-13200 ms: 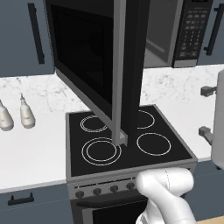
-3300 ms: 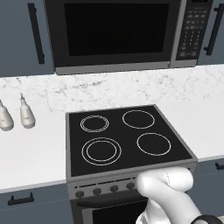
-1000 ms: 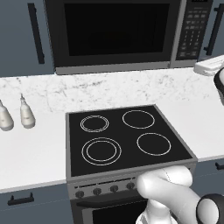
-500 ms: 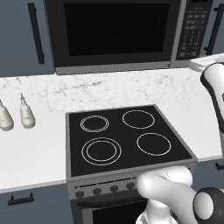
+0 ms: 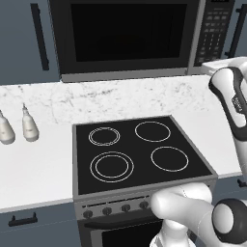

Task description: Open the microwave, place the bowl with waffle inside the microwave, then close the microwave door and turn it on.

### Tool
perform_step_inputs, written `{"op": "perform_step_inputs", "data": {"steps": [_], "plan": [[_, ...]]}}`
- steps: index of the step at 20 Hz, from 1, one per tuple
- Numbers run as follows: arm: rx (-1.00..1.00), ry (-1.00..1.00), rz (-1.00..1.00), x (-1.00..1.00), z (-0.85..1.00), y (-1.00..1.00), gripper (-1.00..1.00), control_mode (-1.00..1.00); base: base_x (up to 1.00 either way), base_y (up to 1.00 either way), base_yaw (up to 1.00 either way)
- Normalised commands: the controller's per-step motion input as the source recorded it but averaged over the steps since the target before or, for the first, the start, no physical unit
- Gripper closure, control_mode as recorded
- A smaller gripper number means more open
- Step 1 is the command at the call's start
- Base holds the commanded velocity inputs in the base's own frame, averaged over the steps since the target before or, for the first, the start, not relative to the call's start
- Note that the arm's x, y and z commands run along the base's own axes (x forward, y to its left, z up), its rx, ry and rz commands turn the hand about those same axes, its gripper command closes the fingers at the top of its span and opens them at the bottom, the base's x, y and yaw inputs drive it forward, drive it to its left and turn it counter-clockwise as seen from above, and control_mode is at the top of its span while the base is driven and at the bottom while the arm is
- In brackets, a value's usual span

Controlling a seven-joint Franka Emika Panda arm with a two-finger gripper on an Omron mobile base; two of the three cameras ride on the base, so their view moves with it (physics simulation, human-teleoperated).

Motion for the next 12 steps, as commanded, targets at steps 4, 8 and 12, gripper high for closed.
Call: {"op": "perform_step_inputs", "data": {"steps": [4, 8, 12], "plan": [[0.0, 0.0, 0.0, 0.09, -0.02, 0.0, 1.0, -1.0, 0.0, 0.0, 0.0], [0.0, 0.0, 0.0, 0.01, -0.1, 0.0, 1.0, -1.0, 0.0, 0.0, 0.0], [0.0, 0.0, 0.0, 0.02, -0.15, 0.0, 1.0, -1.0, 0.0, 0.0, 0.0]]}}
